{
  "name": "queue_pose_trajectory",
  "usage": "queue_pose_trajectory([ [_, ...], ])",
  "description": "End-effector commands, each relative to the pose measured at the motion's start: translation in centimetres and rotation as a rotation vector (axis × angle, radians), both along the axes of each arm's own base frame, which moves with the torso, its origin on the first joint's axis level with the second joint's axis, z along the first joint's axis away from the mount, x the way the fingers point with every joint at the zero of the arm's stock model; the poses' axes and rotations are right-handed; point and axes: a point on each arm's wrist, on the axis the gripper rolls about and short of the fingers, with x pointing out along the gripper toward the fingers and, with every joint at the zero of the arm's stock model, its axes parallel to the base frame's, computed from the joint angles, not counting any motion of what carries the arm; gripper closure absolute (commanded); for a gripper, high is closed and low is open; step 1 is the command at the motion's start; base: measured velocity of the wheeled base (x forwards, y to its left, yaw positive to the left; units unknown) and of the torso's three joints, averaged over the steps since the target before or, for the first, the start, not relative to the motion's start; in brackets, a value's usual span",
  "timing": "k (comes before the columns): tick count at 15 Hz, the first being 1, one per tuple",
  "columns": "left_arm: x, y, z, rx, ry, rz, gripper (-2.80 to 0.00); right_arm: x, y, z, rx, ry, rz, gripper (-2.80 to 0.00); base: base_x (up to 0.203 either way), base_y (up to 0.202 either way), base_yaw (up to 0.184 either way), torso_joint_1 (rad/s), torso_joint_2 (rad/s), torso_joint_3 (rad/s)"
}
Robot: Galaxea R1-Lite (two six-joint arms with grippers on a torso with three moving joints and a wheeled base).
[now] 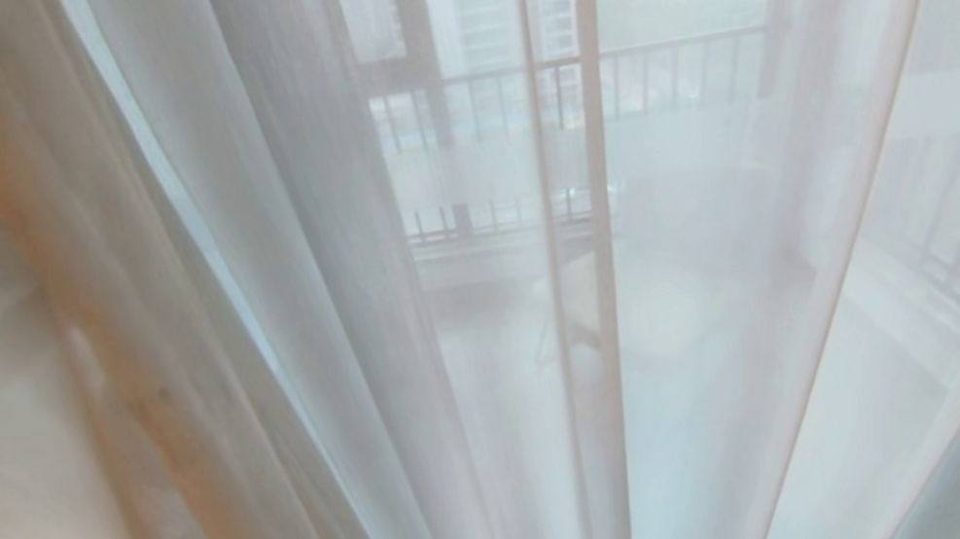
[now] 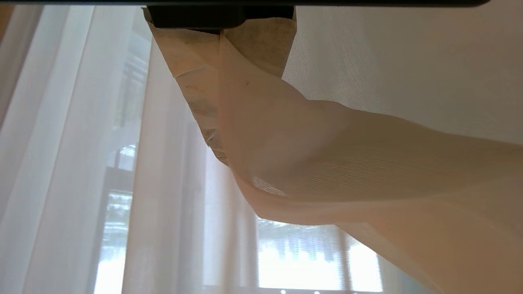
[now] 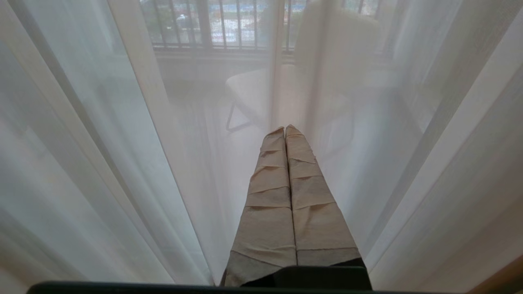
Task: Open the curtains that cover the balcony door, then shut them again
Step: Close the inner curtains on both sides
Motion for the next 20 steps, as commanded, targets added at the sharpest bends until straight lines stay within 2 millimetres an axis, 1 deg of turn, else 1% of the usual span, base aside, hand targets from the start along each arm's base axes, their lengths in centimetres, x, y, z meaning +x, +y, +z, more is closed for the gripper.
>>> queue_pose_trajectory([
  [1,2.4,-2.9,-0.3,0.032,0.030,-0.067,0.00,0.0,0.0,0.0,-0.001,0.002,0.001,0.00,0.000,0.000,0.000,0.000,0.00,0.000],
  [5,4.6,-7.4,0.1,0.044,0.032,-0.104,0.00,0.0,0.0,0.0,0.000,0.002,0.001,0.00,0.000,0.000,0.000,0.000,0.00,0.000],
  [11,6.9,-13.5,-0.7,0.082,0.032,-0.181,0.00,0.0,0.0,0.0,0.001,0.000,0.001,0.00,0.000,0.000,0.000,0.000,0.00,0.000],
  [14,7.5,-16.8,-1.4,0.095,0.034,-0.234,0.00,0.0,0.0,0.0,0.000,0.001,0.001,0.00,0.000,0.000,0.000,0.000,0.00,0.000],
  [16,7.8,-18.7,-1.8,0.094,0.038,-0.232,0.00,0.0,0.0,0.0,0.001,0.002,0.001,0.00,0.000,0.000,0.000,0.000,0.00,0.000],
  [20,8.2,-21.7,-2.7,0.092,0.042,-0.226,0.00,0.0,0.0,0.0,-0.001,0.002,0.001,0.00,0.000,0.000,0.000,0.000,0.00,0.000],
])
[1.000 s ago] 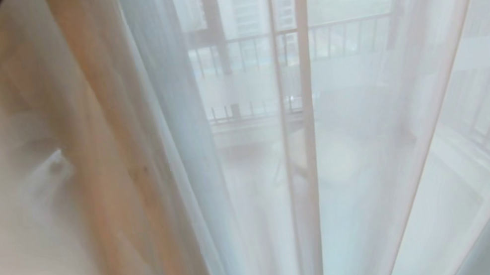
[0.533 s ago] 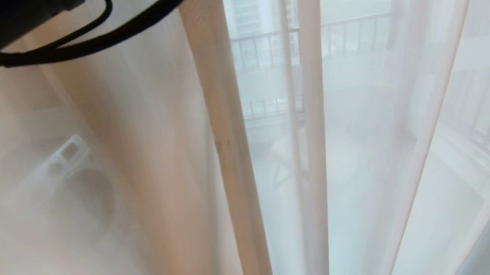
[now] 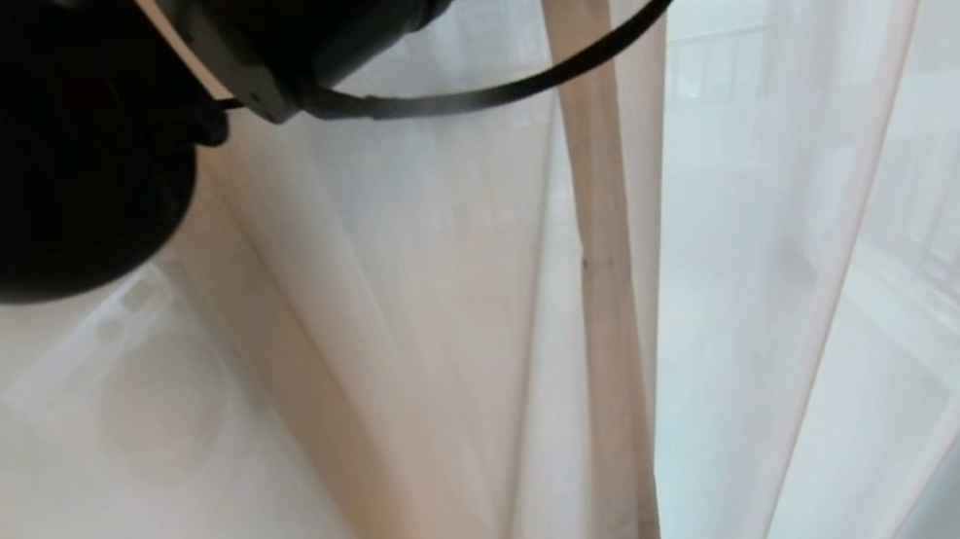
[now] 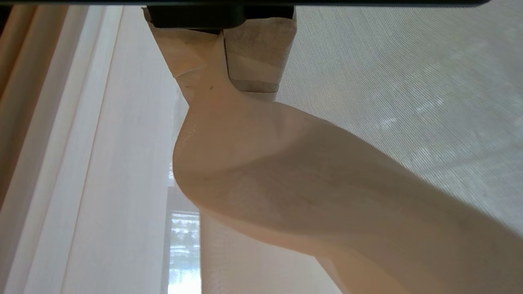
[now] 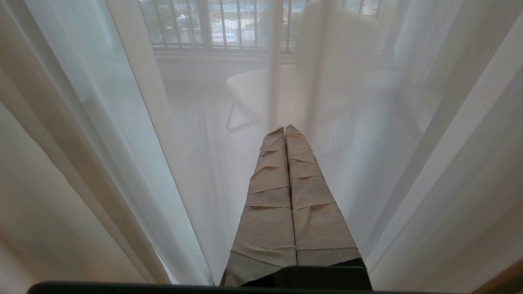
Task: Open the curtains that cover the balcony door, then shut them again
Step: Close the inner curtains on both sides
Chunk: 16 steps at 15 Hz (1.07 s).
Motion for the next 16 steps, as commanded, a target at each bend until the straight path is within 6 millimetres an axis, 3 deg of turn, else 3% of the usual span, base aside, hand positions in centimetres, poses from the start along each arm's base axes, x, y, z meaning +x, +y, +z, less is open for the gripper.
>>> queue_pose_trajectory([
  [1,0.7,-2.6,-1.6,0.024,0.019,-0.027,0.00,0.0,0.0,0.0,0.000,0.002,0.000,0.00,0.000,0.000,0.000,0.000,0.00,0.000],
  [10,0.3,-6.8,-2.8,0.014,0.017,-0.091,0.00,0.0,0.0,0.0,-0.001,0.002,0.000,0.00,0.000,0.000,0.000,0.000,0.00,0.000],
  [13,0.3,-6.4,-2.5,0.004,0.022,-0.045,0.00,0.0,0.0,0.0,-0.001,0.002,0.000,0.00,0.000,0.000,0.000,0.000,0.00,0.000],
  [16,0.7,-4.3,-1.4,-0.027,0.033,0.096,0.00,0.0,0.0,0.0,0.001,0.002,0.000,0.00,0.000,0.000,0.000,0.000,0.00,0.000],
])
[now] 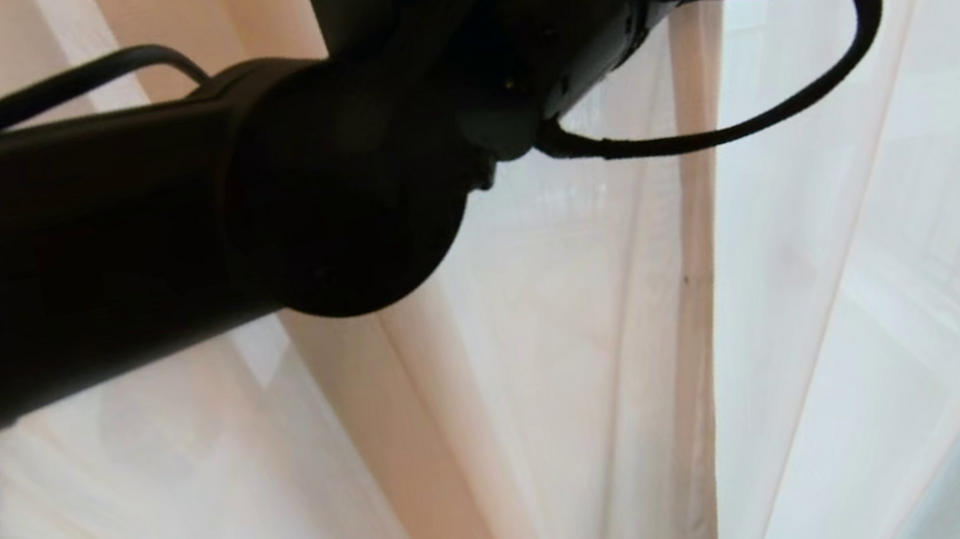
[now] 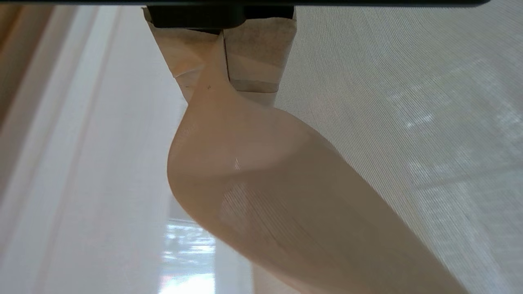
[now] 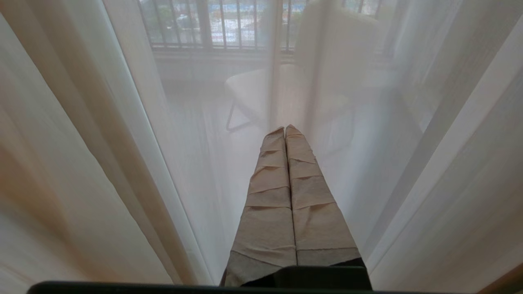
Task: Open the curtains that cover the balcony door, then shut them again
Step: Close the inner curtains on both sides
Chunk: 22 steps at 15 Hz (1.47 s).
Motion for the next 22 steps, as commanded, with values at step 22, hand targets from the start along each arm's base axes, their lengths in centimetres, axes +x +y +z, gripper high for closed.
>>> queue_pose_trajectory([
  [22,-3.9,26.6,-1.7,0.071,0.093,0.678,0.00,0.0,0.0,0.0,0.000,0.002,0.001,0.00,0.000,0.000,0.000,0.000,0.00,0.000],
])
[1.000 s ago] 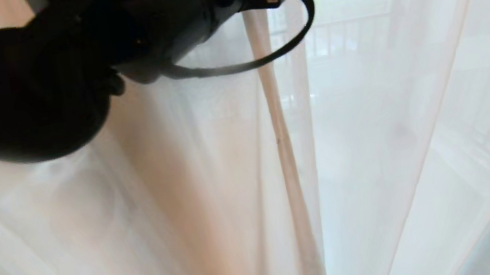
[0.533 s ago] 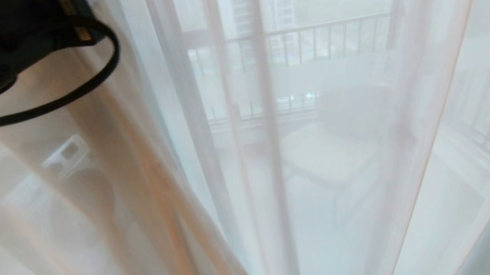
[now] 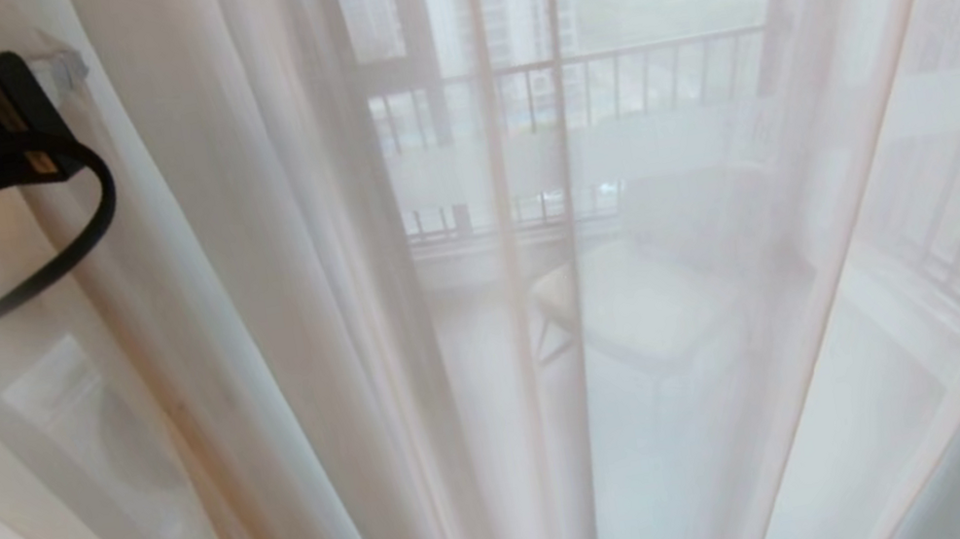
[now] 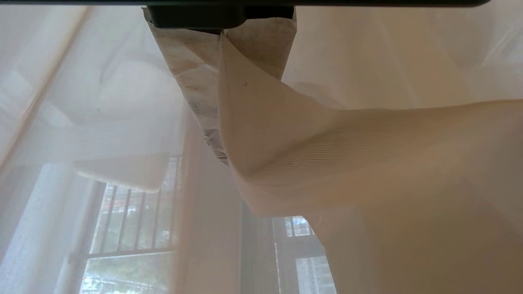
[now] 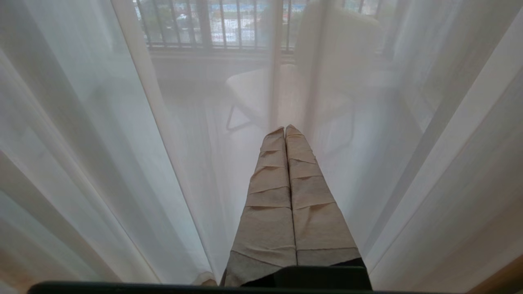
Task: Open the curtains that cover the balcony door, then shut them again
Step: Close the inner curtains on both sides
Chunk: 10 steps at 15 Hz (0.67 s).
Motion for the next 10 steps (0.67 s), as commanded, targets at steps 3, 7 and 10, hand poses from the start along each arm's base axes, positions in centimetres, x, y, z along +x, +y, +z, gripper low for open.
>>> queue_pose_trajectory([
  [3,-0.3,0.1,-0.1,0.001,-0.003,0.004,-2.80,0.0,0.0,0.0,0.001,0.002,0.000,0.00,0.000,0.000,0.000,0.000,0.00,0.000],
  [7,-1.7,0.7,-0.4,0.000,-0.007,0.004,-2.80,0.0,0.0,0.0,0.000,0.002,0.000,0.00,0.000,0.000,0.000,0.000,0.00,0.000],
  [10,-4.0,1.6,-0.9,-0.006,-0.019,-0.001,-2.80,0.0,0.0,0.0,0.001,0.002,0.000,0.00,0.000,0.000,0.000,0.000,0.00,0.000],
])
